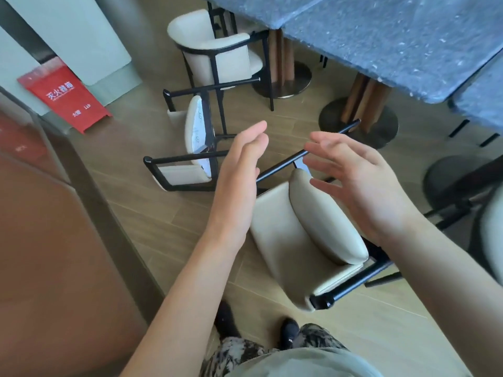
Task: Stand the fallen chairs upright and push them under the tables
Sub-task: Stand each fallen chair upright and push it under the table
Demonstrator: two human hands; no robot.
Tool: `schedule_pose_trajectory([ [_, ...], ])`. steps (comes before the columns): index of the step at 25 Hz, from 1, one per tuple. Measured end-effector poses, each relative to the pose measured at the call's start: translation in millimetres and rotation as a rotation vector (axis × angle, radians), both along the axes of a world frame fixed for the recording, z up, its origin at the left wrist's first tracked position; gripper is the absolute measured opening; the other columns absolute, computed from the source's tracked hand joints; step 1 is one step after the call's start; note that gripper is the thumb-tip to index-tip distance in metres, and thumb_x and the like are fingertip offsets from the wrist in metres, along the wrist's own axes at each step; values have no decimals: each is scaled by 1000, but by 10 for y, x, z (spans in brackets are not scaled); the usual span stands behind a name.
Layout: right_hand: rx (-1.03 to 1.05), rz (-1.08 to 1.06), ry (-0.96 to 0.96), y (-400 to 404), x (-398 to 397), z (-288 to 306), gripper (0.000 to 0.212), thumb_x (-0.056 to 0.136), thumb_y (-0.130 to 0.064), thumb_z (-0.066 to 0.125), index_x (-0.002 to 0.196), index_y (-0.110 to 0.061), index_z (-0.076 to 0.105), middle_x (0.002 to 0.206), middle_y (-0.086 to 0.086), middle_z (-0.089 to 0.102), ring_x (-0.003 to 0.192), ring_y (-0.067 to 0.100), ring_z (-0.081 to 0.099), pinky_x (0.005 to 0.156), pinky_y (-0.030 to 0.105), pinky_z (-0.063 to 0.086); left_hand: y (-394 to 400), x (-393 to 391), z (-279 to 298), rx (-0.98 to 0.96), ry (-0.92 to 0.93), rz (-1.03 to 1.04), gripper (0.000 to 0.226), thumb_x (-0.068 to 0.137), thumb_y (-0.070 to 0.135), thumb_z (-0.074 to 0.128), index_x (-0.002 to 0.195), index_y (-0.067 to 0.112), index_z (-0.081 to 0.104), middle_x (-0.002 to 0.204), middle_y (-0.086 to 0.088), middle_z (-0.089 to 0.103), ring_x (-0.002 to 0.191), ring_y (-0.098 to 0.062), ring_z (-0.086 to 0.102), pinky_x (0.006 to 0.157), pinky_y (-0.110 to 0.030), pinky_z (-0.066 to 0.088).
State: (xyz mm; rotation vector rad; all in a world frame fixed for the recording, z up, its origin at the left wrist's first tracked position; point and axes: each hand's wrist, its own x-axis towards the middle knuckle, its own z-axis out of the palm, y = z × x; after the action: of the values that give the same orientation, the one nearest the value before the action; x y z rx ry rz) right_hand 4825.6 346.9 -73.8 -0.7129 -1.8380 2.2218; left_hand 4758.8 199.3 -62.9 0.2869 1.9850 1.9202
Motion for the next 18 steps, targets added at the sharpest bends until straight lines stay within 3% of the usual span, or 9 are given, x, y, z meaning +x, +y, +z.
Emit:
schedule_pose_trajectory([
  [10, 3, -259, -78, 105, -18, -219, 23, 100, -32, 54, 113, -34, 72, 115, -13, 73, 107, 1, 68, 101, 41, 52, 429, -431, -222, 18, -37, -272, 39, 88, 47, 46, 123, 45, 61, 131, 30, 58, 131, 2, 51, 116, -40, 37],
  [18, 26, -643, -127, -219, -669, -404, 22, 97, -33, 53, 108, -36, 72, 118, -12, 71, 108, 2, 67, 101, 41, 52, 659, -1532, -498, 17, -98, -621, 44, 85, 49, 46, 126, 41, 60, 126, 28, 59, 129, 1, 53, 116, -38, 37],
])
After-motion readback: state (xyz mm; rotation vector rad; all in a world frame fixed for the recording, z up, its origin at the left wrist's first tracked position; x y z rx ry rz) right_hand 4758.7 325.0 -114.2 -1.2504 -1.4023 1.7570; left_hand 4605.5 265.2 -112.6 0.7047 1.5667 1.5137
